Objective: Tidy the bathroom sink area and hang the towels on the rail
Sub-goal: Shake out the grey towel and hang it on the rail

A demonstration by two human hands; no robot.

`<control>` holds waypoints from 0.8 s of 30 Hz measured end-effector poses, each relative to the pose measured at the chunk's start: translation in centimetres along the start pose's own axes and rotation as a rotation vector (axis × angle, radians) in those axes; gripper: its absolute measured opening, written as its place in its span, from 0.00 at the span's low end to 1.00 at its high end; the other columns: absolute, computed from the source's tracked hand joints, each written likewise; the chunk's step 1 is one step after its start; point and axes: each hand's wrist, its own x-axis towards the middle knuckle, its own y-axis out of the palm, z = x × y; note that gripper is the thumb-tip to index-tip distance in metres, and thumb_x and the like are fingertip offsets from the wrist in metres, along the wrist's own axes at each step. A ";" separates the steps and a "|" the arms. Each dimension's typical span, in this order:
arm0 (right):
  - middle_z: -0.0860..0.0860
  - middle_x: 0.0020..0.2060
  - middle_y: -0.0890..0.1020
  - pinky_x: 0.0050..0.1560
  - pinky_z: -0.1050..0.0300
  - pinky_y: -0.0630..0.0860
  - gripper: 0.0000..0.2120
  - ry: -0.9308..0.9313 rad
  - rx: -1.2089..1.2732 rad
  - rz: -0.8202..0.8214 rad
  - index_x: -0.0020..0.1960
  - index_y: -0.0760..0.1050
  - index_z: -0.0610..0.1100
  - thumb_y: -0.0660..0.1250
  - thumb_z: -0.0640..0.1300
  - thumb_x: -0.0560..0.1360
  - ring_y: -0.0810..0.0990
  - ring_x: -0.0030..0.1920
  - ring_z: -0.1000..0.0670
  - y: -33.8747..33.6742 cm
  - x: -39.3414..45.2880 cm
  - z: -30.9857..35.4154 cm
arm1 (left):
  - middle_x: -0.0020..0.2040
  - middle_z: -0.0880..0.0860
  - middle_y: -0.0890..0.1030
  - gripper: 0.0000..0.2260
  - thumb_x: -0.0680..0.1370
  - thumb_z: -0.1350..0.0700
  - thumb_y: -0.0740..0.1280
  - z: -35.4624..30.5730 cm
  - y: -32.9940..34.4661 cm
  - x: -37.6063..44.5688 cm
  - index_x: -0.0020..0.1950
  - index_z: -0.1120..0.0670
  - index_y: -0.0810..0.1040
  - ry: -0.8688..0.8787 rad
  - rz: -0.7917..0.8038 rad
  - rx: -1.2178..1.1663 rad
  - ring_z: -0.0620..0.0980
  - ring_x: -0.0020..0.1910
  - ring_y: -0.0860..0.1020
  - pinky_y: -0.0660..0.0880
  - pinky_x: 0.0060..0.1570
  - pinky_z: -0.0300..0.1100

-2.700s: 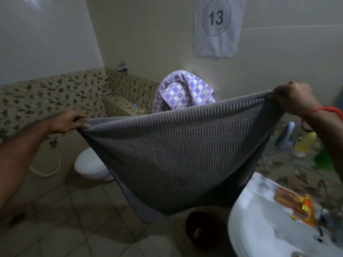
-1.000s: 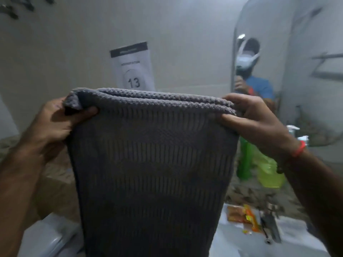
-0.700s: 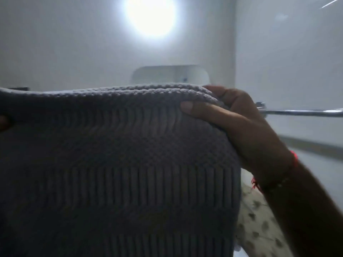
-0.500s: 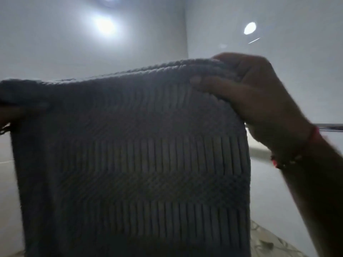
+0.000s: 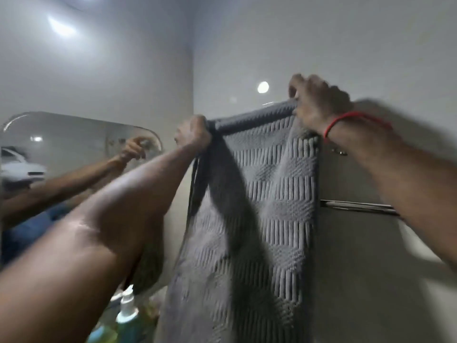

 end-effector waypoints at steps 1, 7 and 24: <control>0.42 0.53 0.76 0.48 0.42 0.80 0.14 -0.044 -0.090 0.032 0.58 0.68 0.49 0.63 0.35 0.77 0.81 0.45 0.36 1.2 -0.8 -0.3 | 0.61 0.61 0.80 0.11 0.77 0.57 0.65 0.2 1.5 -0.5 0.57 0.49 0.82 -0.010 0.033 -0.037 0.66 0.61 0.78 0.76 0.56 0.54; 0.44 0.50 0.75 0.37 0.51 0.76 0.10 -0.173 -0.437 0.171 0.60 0.74 0.46 0.62 0.39 0.80 0.72 0.35 0.47 5.9 -5.9 -1.0 | 0.51 0.60 0.78 0.18 0.74 0.60 0.69 3.3 10.1 -3.2 0.60 0.56 0.66 -0.054 0.212 -0.240 0.64 0.53 0.79 0.74 0.49 0.51; 0.52 0.48 0.82 0.36 0.59 0.67 0.29 -0.081 -0.220 0.537 0.53 0.78 0.56 0.57 0.77 0.69 0.80 0.46 0.47 6.1 -6.3 3.2 | 0.41 0.52 0.82 0.19 0.82 0.43 0.60 0.6 12.2 -3.4 0.35 0.51 0.75 0.430 0.854 0.110 0.50 0.39 0.78 0.73 0.43 0.44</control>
